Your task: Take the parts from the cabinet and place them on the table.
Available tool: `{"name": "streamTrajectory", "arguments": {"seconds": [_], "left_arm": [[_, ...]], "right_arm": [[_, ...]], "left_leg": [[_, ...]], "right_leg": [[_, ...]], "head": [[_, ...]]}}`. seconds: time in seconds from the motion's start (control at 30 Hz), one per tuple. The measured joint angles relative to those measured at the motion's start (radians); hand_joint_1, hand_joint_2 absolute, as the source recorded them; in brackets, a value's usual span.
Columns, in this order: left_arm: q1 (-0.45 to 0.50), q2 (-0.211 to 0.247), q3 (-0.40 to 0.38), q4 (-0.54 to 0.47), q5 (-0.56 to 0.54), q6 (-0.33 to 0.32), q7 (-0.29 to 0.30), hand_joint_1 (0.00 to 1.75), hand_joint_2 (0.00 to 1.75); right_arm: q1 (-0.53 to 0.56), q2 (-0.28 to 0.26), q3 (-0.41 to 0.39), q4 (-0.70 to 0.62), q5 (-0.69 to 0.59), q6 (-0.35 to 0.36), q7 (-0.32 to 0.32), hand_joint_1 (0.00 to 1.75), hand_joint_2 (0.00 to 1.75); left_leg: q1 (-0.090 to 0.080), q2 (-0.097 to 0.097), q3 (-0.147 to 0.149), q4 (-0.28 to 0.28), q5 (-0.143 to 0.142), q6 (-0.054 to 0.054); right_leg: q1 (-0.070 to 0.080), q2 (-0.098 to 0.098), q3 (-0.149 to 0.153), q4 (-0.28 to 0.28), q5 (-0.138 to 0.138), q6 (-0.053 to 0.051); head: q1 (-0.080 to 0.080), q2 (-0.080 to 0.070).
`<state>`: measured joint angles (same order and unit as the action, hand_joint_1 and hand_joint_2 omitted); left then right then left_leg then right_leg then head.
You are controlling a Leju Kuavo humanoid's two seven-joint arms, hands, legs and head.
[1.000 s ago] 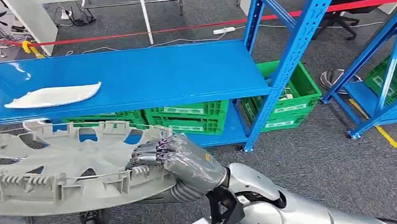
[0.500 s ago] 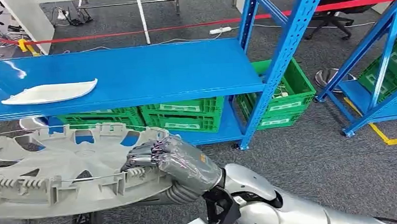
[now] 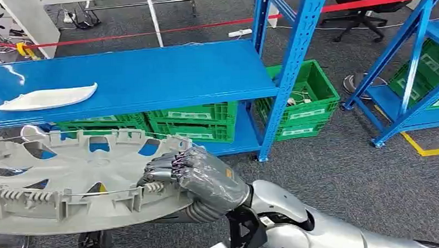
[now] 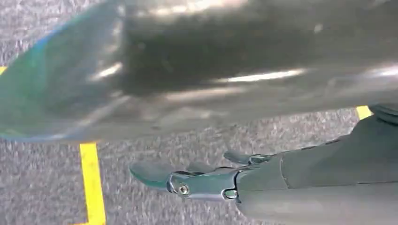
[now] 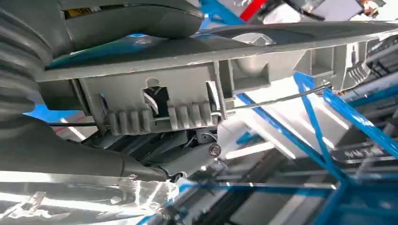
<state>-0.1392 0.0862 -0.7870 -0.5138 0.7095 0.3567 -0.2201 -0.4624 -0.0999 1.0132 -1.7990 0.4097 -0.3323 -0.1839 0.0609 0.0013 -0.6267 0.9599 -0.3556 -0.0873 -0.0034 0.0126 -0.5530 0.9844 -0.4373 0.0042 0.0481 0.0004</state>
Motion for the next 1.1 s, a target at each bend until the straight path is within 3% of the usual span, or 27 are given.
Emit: {"name": "streamTrajectory", "arguments": {"seconds": [0.03,0.07,0.13,0.17,0.2,0.23,0.3,0.33,0.37,0.47,0.5,0.53,0.57,0.63,0.67,0.7,0.73,0.8,0.83,0.87,0.9,1.0,1.03,1.07,1.1], "left_arm": [[0.000,-0.002,0.000,0.000,0.000,0.004,0.002,0.00,0.00],[0.000,-0.002,-0.002,0.000,0.000,0.007,0.005,0.00,0.00],[0.000,0.000,-0.002,0.000,-0.001,0.007,0.008,0.00,0.00],[0.000,0.000,-0.002,0.000,-0.001,0.006,0.009,0.00,0.00],[-0.001,0.000,-0.002,0.000,0.000,-0.002,0.011,0.00,0.00],[-0.002,0.000,-0.002,0.000,0.000,-0.004,0.014,0.00,0.00],[-0.007,-0.002,-0.003,0.000,0.001,-0.005,0.014,0.00,0.00],[-0.013,-0.003,-0.003,0.000,0.003,-0.006,0.013,0.00,0.00],[-0.018,-0.007,-0.002,0.000,0.003,-0.006,0.013,0.00,0.00],[-0.012,-0.010,-0.003,0.003,0.003,-0.004,0.013,0.00,0.00],[-0.010,-0.015,-0.003,0.003,0.003,-0.002,0.014,0.00,0.00],[-0.013,-0.014,-0.002,0.004,0.003,0.004,0.014,0.00,0.00],[-0.014,-0.014,-0.002,0.005,0.002,0.008,0.015,0.00,0.00],[-0.013,-0.014,-0.002,0.005,0.002,0.009,0.015,0.00,0.00],[-0.012,-0.014,-0.002,0.006,0.003,0.007,0.015,0.00,0.00],[-0.012,-0.014,-0.002,0.008,0.003,0.005,0.015,0.00,0.00],[-0.011,-0.014,-0.002,0.009,0.003,0.003,0.015,0.00,0.00],[-0.013,-0.014,-0.002,0.010,0.010,-0.015,0.012,0.00,0.00],[-0.014,-0.016,-0.002,0.010,0.011,-0.018,0.012,0.00,0.00],[-0.014,-0.018,-0.002,0.010,0.013,-0.018,0.012,0.00,0.00],[-0.014,-0.019,-0.002,0.010,0.013,-0.010,0.014,0.00,0.00],[-0.010,-0.020,-0.002,0.010,0.012,-0.015,0.020,0.00,0.00],[-0.010,-0.019,-0.002,0.010,0.014,-0.018,0.021,0.00,0.00],[-0.008,-0.016,-0.002,0.010,0.015,-0.019,0.023,0.00,0.00],[-0.008,-0.018,-0.003,0.010,0.016,-0.019,0.023,0.00,0.00]], "right_arm": [[-0.001,0.000,0.000,0.000,0.012,-0.008,0.004,1.75,1.75],[-0.002,0.000,0.000,-0.003,0.024,-0.018,0.007,1.75,1.75],[-0.002,0.000,0.000,-0.003,0.045,-0.038,0.013,1.75,1.75],[-0.004,-0.001,-0.001,-0.003,0.053,-0.045,0.016,1.75,1.75],[-0.003,-0.001,-0.001,-0.006,0.059,-0.047,0.020,1.75,1.75],[-0.004,-0.002,-0.003,-0.008,0.065,-0.048,0.023,1.75,1.75],[-0.004,-0.002,-0.009,-0.011,0.071,-0.048,0.023,1.75,1.75],[-0.005,-0.002,-0.010,-0.012,0.074,-0.048,0.022,1.75,1.75],[-0.007,-0.004,-0.015,-0.014,0.078,-0.049,0.022,1.75,1.75],[-0.007,-0.007,-0.017,-0.015,0.085,-0.049,0.026,1.75,1.75],[-0.007,-0.009,-0.017,-0.016,0.087,-0.048,0.030,1.75,1.75],[-0.008,-0.011,-0.018,-0.019,0.092,-0.046,0.035,1.75,1.75],[-0.008,-0.014,-0.018,-0.021,0.099,-0.045,0.040,1.75,1.75],[-0.008,-0.019,-0.019,-0.023,0.105,-0.045,0.044,1.75,1.75],[-0.008,-0.021,-0.019,-0.022,0.107,-0.045,0.041,1.75,1.75],[-0.008,-0.025,-0.019,-0.022,0.109,-0.045,0.037,1.75,1.75],[-0.008,-0.027,-0.019,-0.022,0.111,-0.046,0.036,1.75,1.75],[-0.008,-0.029,-0.019,-0.022,0.113,-0.047,0.038,1.75,1.75],[-0.010,-0.029,-0.019,-0.024,0.124,-0.047,0.046,1.75,1.75],[-0.011,-0.029,-0.019,-0.029,0.138,-0.045,0.062,1.75,1.75],[-0.011,-0.029,-0.020,-0.033,0.154,-0.043,0.077,1.75,1.75],[-0.010,-0.032,-0.025,-0.033,0.183,-0.040,0.112,1.75,1.75],[-0.011,-0.033,-0.027,-0.033,0.185,-0.040,0.115,1.75,1.75],[-0.012,-0.033,-0.029,-0.034,0.187,-0.040,0.118,1.75,1.75],[-0.011,-0.033,-0.030,-0.034,0.187,-0.040,0.118,1.75,1.75]], "left_leg": [[-0.005,0.000,-0.010,0.020,-0.036,0.003],[-0.010,-0.001,-0.032,0.079,-0.091,0.008],[-0.019,-0.001,-0.087,0.247,-0.187,0.012],[-0.024,-0.002,-0.100,0.307,-0.212,0.013],[-0.026,-0.001,-0.086,0.308,-0.209,0.015],[-0.029,-0.001,-0.052,0.271,-0.190,0.018],[-0.028,-0.001,0.063,0.115,-0.139,0.020],[-0.026,-0.003,0.120,0.036,-0.144,0.020],[-0.029,-0.011,0.115,0.018,-0.141,0.032],[-0.038,-0.012,0.096,0.034,-0.122,0.054],[-0.030,-0.007,0.083,0.032,-0.109,0.063],[-0.031,-0.004,0.076,0.032,-0.099,0.069],[-0.031,-0.003,0.065,0.032,-0.089,0.075],[-0.030,-0.002,0.040,0.032,-0.067,0.076],[-0.030,0.000,0.026,0.032,-0.058,0.076],[-0.030,0.002,0.012,0.032,-0.047,0.075],[-0.030,0.003,-0.002,0.032,-0.036,0.072],[-0.031,0.003,-0.026,0.032,-0.016,0.067],[-0.030,0.002,-0.031,0.033,-0.007,0.065],[-0.032,0.001,-0.037,0.032,0.002,0.057],[-0.028,0.002,-0.037,0.028,0.012,0.051],[-0.024,0.001,-0.038,0.004,0.048,0.025],[-0.021,0.001,-0.045,0.011,0.027,0.024],[-0.025,0.000,-0.057,0.038,-0.029,0.023],[-0.027,0.000,-0.075,0.105,-0.102,0.022]], "right_leg": [[0.003,-0.002,-0.008,-0.004,0.010,-0.003],[0.004,-0.004,-0.019,-0.003,0.018,-0.014],[0.010,-0.005,-0.043,-0.003,0.038,-0.023],[0.013,-0.004,-0.058,-0.003,0.049,-0.024],[0.015,-0.003,-0.072,-0.002,0.060,-0.023],[0.015,-0.002,-0.085,0.001,0.069,-0.021],[0.014,0.000,-0.107,0.007,0.085,-0.014],[0.015,0.000,-0.117,0.016,0.091,-0.006],[0.026,0.001,-0.131,0.028,0.097,-0.002],[0.019,-0.001,-0.136,0.014,0.128,0.007],[0.016,0.001,-0.141,0.015,0.132,0.012],[0.014,-0.003,-0.158,0.033,0.092,0.020],[0.012,-0.004,-0.174,0.089,0.027,0.028],[0.008,-0.004,-0.211,0.252,-0.083,0.038],[0.006,-0.005,-0.220,0.315,-0.110,0.040],[0.004,-0.005,-0.212,0.343,-0.108,0.041],[0.003,-0.005,-0.182,0.327,-0.084,0.039],[0.005,-0.004,-0.065,0.194,-0.030,0.026],[0.008,-0.004,0.004,0.105,-0.035,0.016],[0.013,-0.006,0.054,0.023,-0.079,0.008],[0.015,-0.005,0.067,0.009,-0.081,0.015],[0.023,-0.003,0.034,0.005,-0.051,-0.002],[0.015,-0.009,0.042,-0.006,-0.031,-0.006],[0.014,-0.007,0.027,-0.011,-0.017,-0.017],[0.014,-0.007,0.011,-0.011,-0.002,-0.021]], "head": [[-0.002,0.000],[-0.002,0.000],[-0.005,0.000],[-0.006,0.000],[-0.006,0.000],[-0.005,0.000],[-0.006,0.000],[-0.007,0.000],[-0.007,0.000],[-0.004,0.000],[-0.006,0.000],[-0.003,0.000],[0.000,0.000],[-0.002,0.000],[-0.001,0.000],[-0.001,0.000],[-0.001,0.000],[-0.001,0.000],[-0.001,0.000],[-0.002,0.000],[-0.003,0.000],[0.003,0.000],[0.002,0.000],[-0.001,0.000],[-0.006,0.000]]}}
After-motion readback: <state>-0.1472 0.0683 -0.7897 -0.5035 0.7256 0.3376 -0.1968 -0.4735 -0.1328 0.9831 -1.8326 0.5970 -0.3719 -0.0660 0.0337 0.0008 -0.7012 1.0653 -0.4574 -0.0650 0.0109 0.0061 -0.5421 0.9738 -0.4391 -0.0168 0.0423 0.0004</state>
